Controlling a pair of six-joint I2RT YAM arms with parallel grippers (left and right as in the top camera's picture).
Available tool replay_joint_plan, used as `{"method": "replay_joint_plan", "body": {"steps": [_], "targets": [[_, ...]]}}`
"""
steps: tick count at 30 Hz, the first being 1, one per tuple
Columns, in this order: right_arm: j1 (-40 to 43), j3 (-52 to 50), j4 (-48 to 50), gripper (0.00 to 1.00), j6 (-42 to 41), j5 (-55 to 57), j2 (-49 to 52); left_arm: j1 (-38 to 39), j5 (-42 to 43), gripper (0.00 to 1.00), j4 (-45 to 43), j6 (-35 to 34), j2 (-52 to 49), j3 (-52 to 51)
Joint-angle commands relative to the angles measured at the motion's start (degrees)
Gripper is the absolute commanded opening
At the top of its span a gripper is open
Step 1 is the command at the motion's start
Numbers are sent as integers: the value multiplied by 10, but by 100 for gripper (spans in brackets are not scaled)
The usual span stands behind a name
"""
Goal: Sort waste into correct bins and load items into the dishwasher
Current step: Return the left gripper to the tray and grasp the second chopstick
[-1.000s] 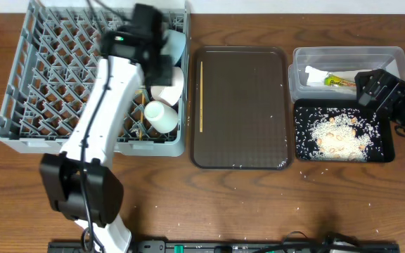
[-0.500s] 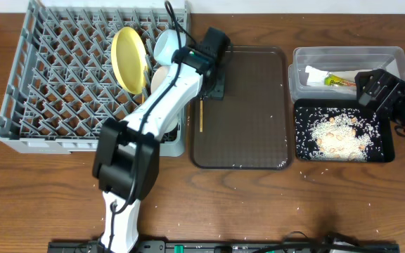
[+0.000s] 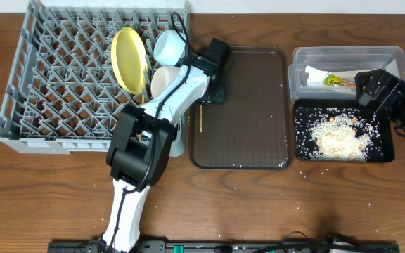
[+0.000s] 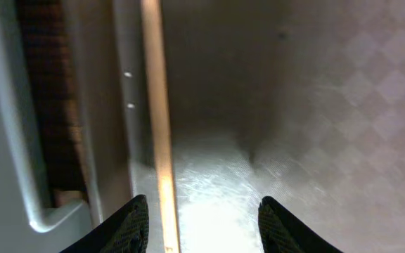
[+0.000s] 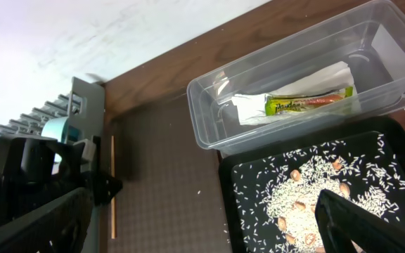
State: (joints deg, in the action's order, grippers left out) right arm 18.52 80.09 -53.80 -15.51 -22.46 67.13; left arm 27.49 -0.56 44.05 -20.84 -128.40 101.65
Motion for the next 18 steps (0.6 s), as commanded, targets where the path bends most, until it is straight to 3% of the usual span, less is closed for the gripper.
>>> {"method": "replay_joint_plan", "body": {"steps": [1,16,18], "targets": [[3,5,0,99,-3,0,2,-2,-36,52,-3,-20,-9,-2],[3,5,0,99,-3,0,2,1,-27,52,-8,-31,-44,-3],[3,5,0,99,-3,0,2,2,-24,47,-9,-31,-44,-3]]}}
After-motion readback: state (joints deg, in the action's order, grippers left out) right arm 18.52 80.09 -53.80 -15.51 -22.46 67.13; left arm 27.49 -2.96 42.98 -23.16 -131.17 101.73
